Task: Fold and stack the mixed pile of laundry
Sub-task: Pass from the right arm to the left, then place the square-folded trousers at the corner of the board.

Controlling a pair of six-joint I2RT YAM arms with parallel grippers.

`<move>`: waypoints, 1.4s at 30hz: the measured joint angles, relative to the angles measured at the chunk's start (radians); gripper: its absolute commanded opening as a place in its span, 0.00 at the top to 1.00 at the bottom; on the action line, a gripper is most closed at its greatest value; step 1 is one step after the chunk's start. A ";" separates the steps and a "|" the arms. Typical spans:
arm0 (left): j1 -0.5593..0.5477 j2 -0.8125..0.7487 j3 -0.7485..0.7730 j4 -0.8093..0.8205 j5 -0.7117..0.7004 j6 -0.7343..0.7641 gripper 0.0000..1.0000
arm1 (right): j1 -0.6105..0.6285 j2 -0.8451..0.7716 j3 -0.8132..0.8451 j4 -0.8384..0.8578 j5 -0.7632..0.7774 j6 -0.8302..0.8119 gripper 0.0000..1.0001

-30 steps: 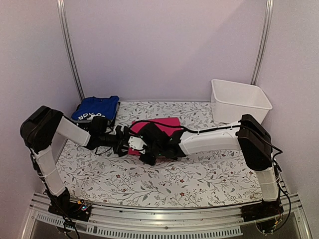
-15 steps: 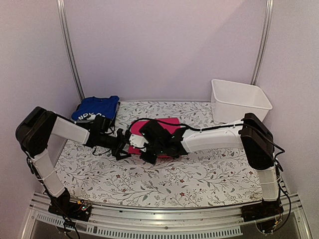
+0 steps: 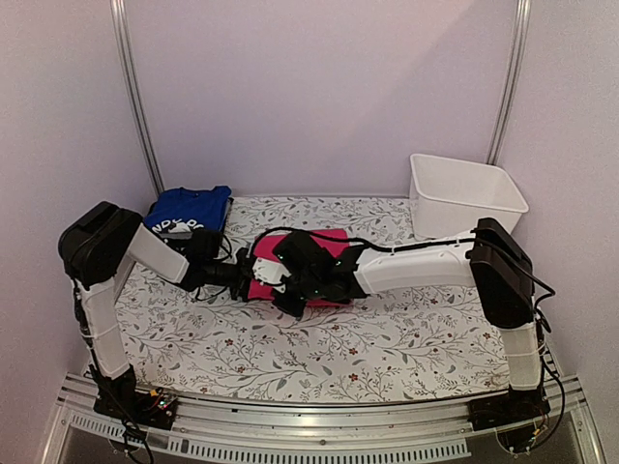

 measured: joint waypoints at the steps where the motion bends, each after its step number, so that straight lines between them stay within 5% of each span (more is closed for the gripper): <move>1: 0.002 0.011 0.008 0.007 0.002 -0.002 0.49 | 0.000 0.000 -0.002 0.000 -0.002 0.002 1.00; 3: 0.006 0.028 0.021 0.013 0.002 0.000 0.64 | 0.001 0.000 -0.010 0.000 -0.003 0.005 1.00; 5: 0.008 0.040 0.032 0.004 0.002 0.007 0.95 | 0.002 0.000 -0.017 0.000 -0.006 0.007 0.99; 6: 0.010 0.047 0.042 -0.007 0.002 0.013 1.00 | 0.003 0.000 -0.020 0.001 -0.006 0.008 0.94; 10: 0.007 0.079 0.171 -0.180 0.005 0.110 1.00 | 0.002 -0.003 -0.024 0.003 -0.003 0.023 0.67; 14: 0.005 0.101 0.442 -0.536 -0.112 0.328 1.00 | -0.005 -0.048 -0.029 0.008 -0.005 0.061 0.44; 23: 0.025 0.233 1.130 -1.227 -0.458 0.804 1.00 | -0.114 -0.257 -0.092 0.019 -0.008 0.191 0.07; 32: 0.125 0.263 1.313 -1.484 -0.602 1.012 1.00 | -0.201 -0.358 -0.187 -0.012 -0.006 0.259 0.01; 42: 0.244 0.283 1.411 -1.518 -0.606 1.135 1.00 | -0.211 -0.361 -0.198 -0.079 -0.009 0.269 0.01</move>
